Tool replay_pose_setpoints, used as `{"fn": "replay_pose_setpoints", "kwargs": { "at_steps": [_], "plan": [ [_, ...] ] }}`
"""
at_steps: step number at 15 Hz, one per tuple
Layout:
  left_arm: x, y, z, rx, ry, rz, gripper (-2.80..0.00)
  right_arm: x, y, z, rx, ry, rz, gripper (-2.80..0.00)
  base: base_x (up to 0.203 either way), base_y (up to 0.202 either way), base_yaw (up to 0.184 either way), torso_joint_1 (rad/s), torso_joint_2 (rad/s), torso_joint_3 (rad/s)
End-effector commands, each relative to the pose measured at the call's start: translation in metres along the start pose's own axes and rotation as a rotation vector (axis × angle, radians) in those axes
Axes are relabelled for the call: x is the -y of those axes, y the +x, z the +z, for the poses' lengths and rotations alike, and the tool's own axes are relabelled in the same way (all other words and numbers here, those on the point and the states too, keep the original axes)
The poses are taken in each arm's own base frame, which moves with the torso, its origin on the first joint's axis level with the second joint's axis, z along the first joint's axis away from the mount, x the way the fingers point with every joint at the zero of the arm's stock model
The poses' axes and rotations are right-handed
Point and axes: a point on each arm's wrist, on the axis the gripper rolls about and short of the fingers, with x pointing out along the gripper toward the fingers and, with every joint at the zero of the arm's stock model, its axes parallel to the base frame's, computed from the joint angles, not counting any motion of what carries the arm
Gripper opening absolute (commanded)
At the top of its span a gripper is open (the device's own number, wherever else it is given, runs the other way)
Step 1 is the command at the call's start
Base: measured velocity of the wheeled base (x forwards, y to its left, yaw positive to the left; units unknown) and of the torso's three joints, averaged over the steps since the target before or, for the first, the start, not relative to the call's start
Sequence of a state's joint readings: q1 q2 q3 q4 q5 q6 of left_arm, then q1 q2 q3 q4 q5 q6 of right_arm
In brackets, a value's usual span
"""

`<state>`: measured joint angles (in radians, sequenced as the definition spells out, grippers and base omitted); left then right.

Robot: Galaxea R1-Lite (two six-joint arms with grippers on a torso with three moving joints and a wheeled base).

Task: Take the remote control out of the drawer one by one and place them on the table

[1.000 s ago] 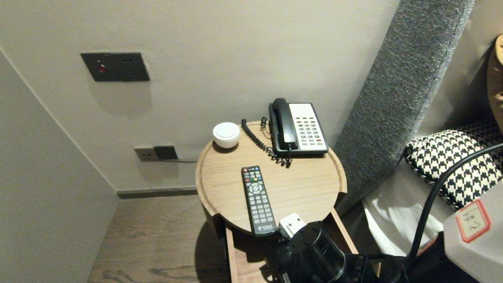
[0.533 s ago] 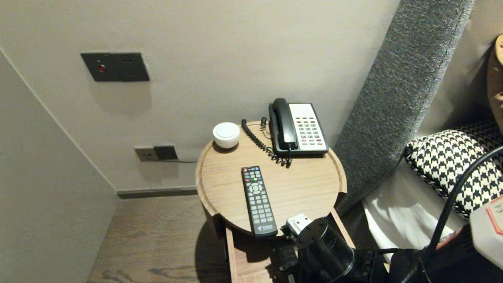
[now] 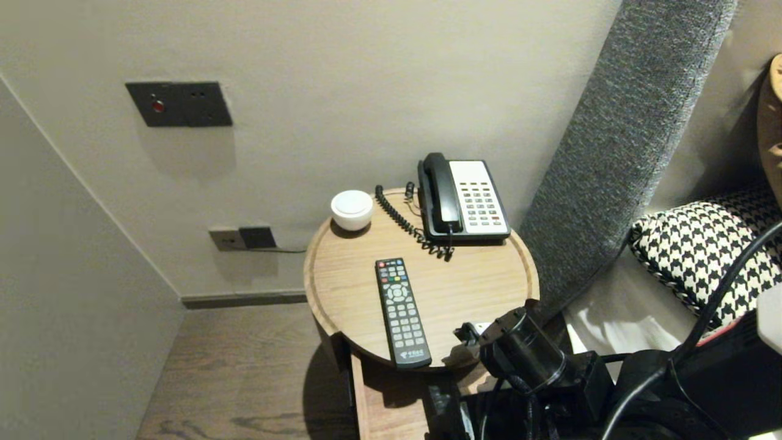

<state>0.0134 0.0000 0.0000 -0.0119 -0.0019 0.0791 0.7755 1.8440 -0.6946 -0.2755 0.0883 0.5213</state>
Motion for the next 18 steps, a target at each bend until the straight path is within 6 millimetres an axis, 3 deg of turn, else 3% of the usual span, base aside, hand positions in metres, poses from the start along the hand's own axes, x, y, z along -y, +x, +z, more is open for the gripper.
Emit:
{"fn": "replay_pose_setpoints", "kwargs": {
  "at_steps": [1,9,18],
  "plan": [
    [0.0,0.0,0.0,0.004,0.001,0.001,-2.8,0.0,-0.001,0.001,0.006,0.002,0.004,-2.8,0.0,0.0,0.0,0.0,0.0,0.0],
    [0.0,0.0,0.0,0.003,0.001,0.001,-2.8,0.001,-0.006,0.015,0.011,0.025,-0.015,-2.8,0.0,0.0,0.0,0.0,0.0,0.0],
    [0.0,0.0,0.0,0.002,0.001,0.001,-2.8,0.013,0.005,0.02,-0.043,0.061,0.017,-2.8,0.0,0.0,0.0,0.0,0.0,0.0]
  ]
}}
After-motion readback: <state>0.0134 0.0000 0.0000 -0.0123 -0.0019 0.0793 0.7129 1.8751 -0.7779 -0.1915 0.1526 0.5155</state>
